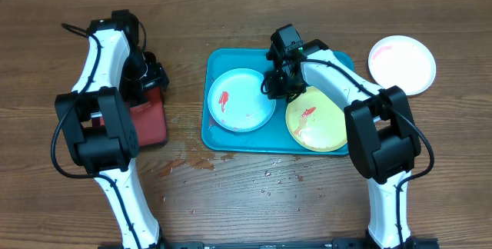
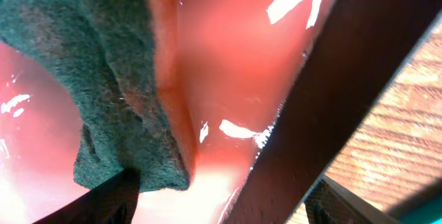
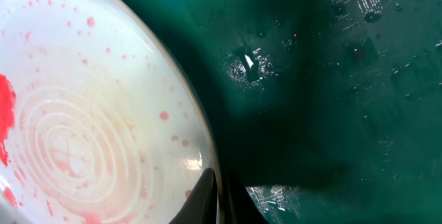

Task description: Clean dirty plates on tray and stack at the side

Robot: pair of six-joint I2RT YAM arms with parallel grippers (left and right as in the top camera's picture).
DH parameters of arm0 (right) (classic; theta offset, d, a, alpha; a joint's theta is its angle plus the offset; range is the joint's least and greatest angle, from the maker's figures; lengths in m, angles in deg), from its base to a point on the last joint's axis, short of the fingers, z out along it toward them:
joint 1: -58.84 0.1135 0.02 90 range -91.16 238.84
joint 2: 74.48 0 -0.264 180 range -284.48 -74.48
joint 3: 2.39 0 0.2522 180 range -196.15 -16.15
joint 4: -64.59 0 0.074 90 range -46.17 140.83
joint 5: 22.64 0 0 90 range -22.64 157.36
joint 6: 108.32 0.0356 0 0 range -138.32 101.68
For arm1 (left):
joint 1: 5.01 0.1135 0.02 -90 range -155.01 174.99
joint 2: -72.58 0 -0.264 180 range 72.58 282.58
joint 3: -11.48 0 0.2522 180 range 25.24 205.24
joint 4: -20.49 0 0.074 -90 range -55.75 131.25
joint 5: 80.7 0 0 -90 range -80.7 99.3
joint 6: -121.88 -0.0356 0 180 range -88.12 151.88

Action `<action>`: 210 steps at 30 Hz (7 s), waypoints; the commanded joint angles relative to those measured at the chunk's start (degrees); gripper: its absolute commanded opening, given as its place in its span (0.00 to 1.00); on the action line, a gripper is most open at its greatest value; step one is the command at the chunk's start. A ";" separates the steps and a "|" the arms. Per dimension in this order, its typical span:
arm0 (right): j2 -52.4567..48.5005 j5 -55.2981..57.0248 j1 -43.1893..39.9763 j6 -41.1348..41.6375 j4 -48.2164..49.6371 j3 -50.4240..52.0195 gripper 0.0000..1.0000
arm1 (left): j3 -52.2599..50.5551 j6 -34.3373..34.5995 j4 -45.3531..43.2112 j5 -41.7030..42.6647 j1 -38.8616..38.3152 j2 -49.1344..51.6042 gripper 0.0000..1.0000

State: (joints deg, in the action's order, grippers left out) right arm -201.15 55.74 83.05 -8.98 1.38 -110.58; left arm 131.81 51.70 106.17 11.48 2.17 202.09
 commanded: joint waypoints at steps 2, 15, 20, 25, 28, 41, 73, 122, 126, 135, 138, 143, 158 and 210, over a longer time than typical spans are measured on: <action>-0.66 1.38 1.03 -0.83 0.13 0.63 0.04 | 3.02 -3.15 0.74 2.84 0.24 -1.73 0.76; -0.66 1.55 1.03 -0.81 0.24 0.63 0.04 | 3.65 5.57 1.97 -4.63 3.72 -6.97 0.70; -0.66 1.55 1.03 -0.83 0.48 0.63 0.04 | -2.58 5.51 -1.99 -6.27 4.59 -6.01 0.69; -0.66 1.55 1.03 -0.83 0.92 0.63 0.04 | -6.69 5.49 -6.45 -6.23 4.81 -4.57 0.68; -0.66 1.55 1.03 -0.83 0.92 0.63 0.04 | -8.13 5.49 -8.81 -5.75 4.81 -4.50 0.66; -0.66 1.53 1.03 -0.83 0.24 0.63 0.04 | -11.52 5.49 -15.39 -4.76 4.81 -4.37 0.59; -0.66 1.53 1.03 -0.81 0.55 0.63 0.04 | 4.81 4.44 1.14 -5.77 4.79 -5.20 0.04; -0.66 1.31 0.79 4.59 -0.55 0.63 0.04 | -22.95 8.70 -27.52 3.61 -28.96 -12.61 0.04; -0.66 1.33 0.79 4.57 -0.52 0.63 0.04 | -27.65 8.66 -34.47 3.58 -29.03 -12.61 0.04; -0.66 1.75 0.81 4.52 -0.63 0.63 0.04 | -29.90 8.50 -31.36 -17.97 -28.96 -12.61 0.04; -0.66 1.77 0.79 4.35 -0.83 0.63 0.04 | -29.62 8.48 -29.14 -27.17 -28.92 -12.63 0.04; -0.66 1.77 0.81 4.37 -1.03 0.63 0.04 | -25.53 7.26 -25.77 -30.38 -28.94 -12.66 0.04; -0.66 1.75 0.81 4.37 -1.03 0.63 0.04 | -17.66 3.17 -27.21 5.01 -29.31 -12.50 0.04; -0.66 1.77 0.81 4.15 -1.07 0.63 0.04 | -27.56 2.08 -34.51 -8.83 -28.79 -12.39 0.04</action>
State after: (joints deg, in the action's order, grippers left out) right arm -201.15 54.87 83.97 -4.61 1.10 -110.60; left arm 105.03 53.36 71.05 9.75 -27.03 188.93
